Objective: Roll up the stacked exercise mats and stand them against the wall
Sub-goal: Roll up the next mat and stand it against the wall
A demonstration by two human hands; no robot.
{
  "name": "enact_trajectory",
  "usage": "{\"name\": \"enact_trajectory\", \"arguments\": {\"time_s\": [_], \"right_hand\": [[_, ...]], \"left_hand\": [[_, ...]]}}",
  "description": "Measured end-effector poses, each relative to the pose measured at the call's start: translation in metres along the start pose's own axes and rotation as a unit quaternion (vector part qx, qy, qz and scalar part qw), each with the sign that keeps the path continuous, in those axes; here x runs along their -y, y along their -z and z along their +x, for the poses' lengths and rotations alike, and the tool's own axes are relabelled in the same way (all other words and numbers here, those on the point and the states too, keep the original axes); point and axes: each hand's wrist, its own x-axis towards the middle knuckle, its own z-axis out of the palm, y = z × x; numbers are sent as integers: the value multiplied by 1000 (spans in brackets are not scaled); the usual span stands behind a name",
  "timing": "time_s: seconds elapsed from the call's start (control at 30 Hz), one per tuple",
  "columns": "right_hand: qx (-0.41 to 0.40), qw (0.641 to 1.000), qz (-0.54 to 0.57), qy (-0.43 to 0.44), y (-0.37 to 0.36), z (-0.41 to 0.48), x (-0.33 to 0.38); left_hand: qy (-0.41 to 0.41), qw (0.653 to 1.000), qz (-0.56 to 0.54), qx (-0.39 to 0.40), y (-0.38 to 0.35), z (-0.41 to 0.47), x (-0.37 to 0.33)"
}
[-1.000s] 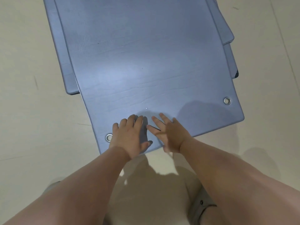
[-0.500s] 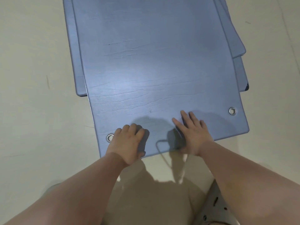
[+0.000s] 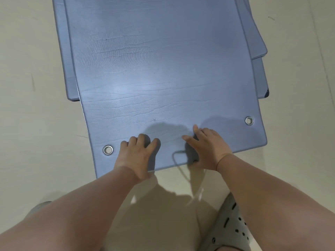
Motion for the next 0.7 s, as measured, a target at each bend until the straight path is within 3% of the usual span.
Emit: {"name": "enact_trajectory", "arguments": {"time_s": [0.1,0.2,0.3,0.37,0.43,0.53,0.7], "right_hand": [[1,1000,-3,22,6,0,-3],[14,999,12,33,22,1,6],[-55,996,66,32,36,13,30],[-123,987,90,48,32,24,50],[-184,976,101,54,36,35,75],[-185,979,89,10,48,40,101],[-258,958,112,-54,55,39,101]], "left_hand": [[-45,997,-11,-59,10,4,-12],[-50,997,-32,-44,20,7,-16],[-37,993,-106,35,31,15,-3],[-24,984,-175,35,34,18,9],[35,962,-270,-13,30,12,24],[111,936,-319,-105,19,-1,46],[-16,961,-140,-240,18,-1,64]]}}
